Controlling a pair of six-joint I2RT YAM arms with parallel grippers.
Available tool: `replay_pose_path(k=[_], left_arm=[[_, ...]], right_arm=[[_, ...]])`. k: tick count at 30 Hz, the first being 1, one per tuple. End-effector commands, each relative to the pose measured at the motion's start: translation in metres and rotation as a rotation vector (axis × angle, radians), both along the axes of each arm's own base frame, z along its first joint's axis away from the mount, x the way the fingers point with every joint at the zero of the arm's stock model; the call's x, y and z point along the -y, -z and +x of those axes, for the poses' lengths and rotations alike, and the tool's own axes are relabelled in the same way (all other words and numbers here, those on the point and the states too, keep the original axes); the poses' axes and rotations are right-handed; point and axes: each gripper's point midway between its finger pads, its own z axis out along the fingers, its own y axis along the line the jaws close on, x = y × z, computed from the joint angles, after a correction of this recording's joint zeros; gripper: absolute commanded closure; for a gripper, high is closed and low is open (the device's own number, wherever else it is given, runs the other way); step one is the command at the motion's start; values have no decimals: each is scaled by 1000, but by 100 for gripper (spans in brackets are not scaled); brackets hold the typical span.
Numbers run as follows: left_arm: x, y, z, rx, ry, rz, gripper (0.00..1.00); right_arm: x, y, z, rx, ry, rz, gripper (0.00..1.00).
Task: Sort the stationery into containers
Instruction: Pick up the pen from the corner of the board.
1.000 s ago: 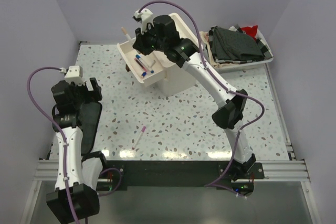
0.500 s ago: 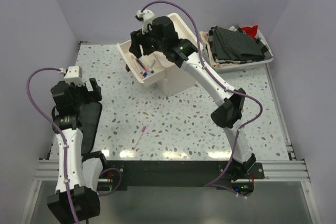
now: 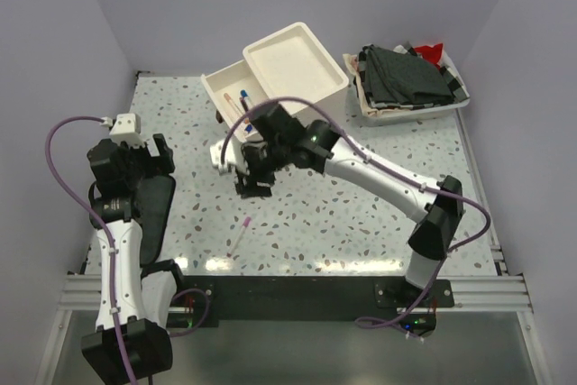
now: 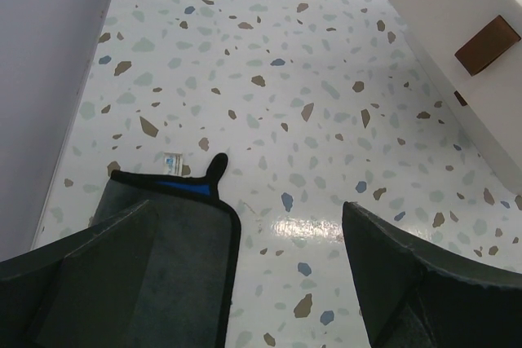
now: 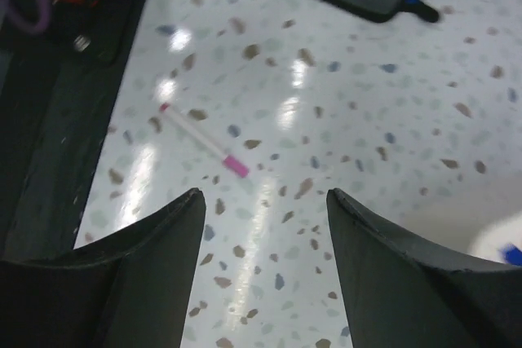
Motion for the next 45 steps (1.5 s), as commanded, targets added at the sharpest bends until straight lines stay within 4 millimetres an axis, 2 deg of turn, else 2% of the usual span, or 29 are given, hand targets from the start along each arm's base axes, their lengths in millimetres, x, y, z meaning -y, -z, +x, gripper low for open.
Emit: replay_pose_path(k=[1, 6, 8, 9, 11, 16, 24, 25, 26, 36, 37, 39, 40, 43, 45], left_arm=[[-4, -11, 4, 48, -16, 5, 0], [-6, -12, 3, 47, -18, 13, 0], [-6, -10, 3, 43, -19, 13, 0], [-6, -9, 2, 40, -21, 11, 0], [-6, -8, 2, 43, -22, 10, 0], [-6, -5, 0, 33, -24, 14, 0], [-5, -1, -1, 25, -22, 9, 0], [-5, -2, 0, 29, -22, 8, 0], [-6, -1, 0, 26, -24, 8, 0], [-7, 0, -1, 22, -29, 14, 0], [-7, 1, -2, 19, -29, 13, 0], [-7, 2, -2, 16, -30, 14, 0], [-7, 2, -2, 16, -30, 14, 0], [-7, 4, -2, 14, -29, 11, 0], [-6, 4, -2, 17, -28, 8, 0]], right_arm=[[33, 75, -37, 248, -372, -243, 41], [28, 128, -39, 300, -505, -345, 44], [23, 137, -34, 333, -526, -372, 44], [22, 152, -36, 321, -548, -405, 45], [15, 154, -32, 323, -551, -415, 46], [6, 177, -28, 288, -556, -456, 50], [-12, 190, -21, 282, -523, -452, 50], [-13, 192, -20, 278, -521, -457, 51], [-11, 202, -21, 259, -525, -481, 51], [-9, 223, -20, 233, -543, -525, 53], [-7, 231, -22, 218, -550, -544, 56], [-2, 233, -23, 199, -559, -572, 62], [2, 242, -25, 181, -575, -596, 73], [14, 246, -31, 132, -581, -646, 92], [22, 242, -38, 96, -581, -662, 98]])
